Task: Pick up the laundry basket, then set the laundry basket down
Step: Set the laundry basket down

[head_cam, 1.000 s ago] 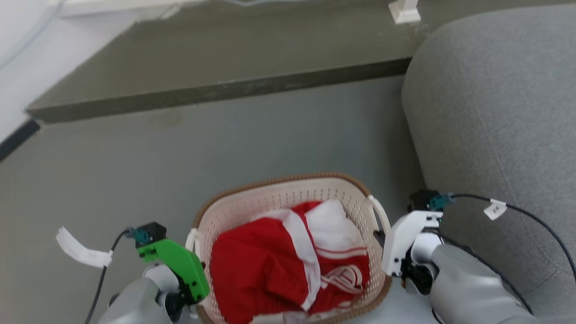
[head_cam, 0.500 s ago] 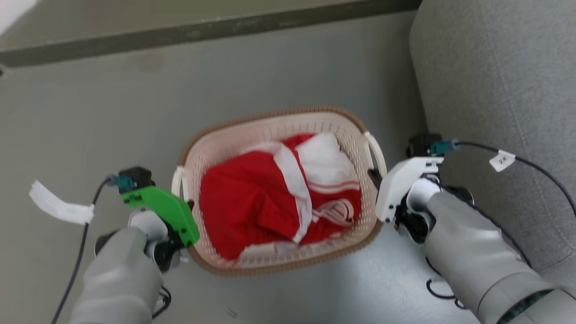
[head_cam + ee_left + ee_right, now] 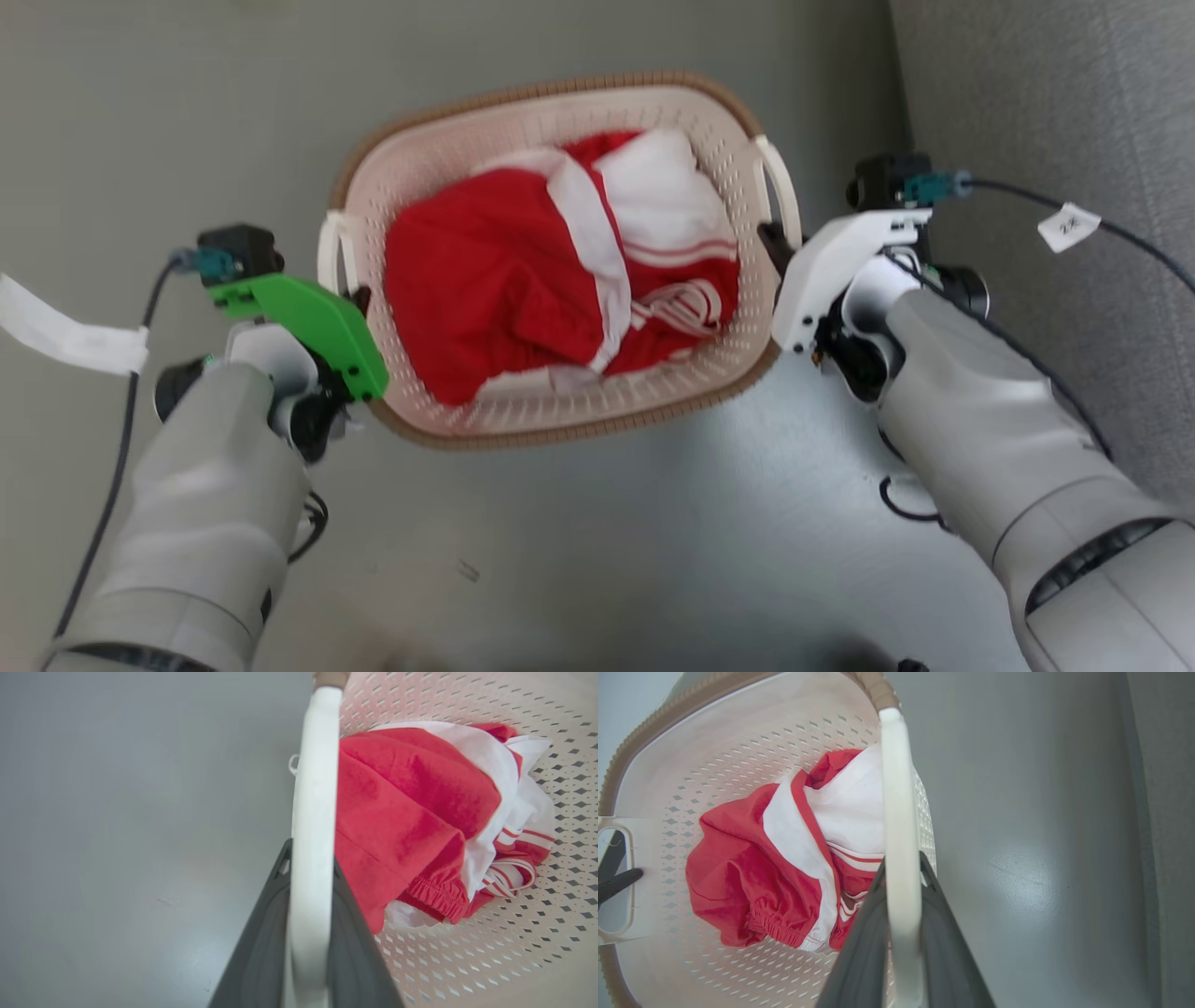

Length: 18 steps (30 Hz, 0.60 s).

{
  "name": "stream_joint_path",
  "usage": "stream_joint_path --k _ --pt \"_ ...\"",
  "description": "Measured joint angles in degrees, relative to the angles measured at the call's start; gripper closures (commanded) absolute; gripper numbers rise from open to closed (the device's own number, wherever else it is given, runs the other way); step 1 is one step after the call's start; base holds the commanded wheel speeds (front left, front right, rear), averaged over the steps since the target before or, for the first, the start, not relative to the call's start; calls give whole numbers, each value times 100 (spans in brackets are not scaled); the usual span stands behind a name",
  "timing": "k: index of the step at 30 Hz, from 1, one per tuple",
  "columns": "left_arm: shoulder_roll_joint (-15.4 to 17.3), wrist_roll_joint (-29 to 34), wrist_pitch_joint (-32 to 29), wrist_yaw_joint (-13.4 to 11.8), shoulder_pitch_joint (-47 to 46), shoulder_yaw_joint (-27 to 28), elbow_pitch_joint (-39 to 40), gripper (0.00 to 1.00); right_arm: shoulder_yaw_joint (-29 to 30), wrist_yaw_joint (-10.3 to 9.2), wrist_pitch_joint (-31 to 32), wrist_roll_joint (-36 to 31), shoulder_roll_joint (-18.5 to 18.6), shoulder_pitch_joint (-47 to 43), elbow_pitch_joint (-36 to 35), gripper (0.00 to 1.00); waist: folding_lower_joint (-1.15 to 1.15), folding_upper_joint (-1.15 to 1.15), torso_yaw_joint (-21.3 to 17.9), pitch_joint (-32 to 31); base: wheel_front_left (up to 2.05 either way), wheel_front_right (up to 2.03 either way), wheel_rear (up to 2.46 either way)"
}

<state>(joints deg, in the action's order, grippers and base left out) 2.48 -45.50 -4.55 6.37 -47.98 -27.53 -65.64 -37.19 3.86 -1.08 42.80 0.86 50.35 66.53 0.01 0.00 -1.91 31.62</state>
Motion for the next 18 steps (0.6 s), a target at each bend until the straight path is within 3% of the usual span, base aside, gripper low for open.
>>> stream_joint_path --k 18 --pt "129 144 381 0 -972 8 132 100 25 -37 -341 -118 97 976 -68 100 0 0 -3 1321 0 0 0"
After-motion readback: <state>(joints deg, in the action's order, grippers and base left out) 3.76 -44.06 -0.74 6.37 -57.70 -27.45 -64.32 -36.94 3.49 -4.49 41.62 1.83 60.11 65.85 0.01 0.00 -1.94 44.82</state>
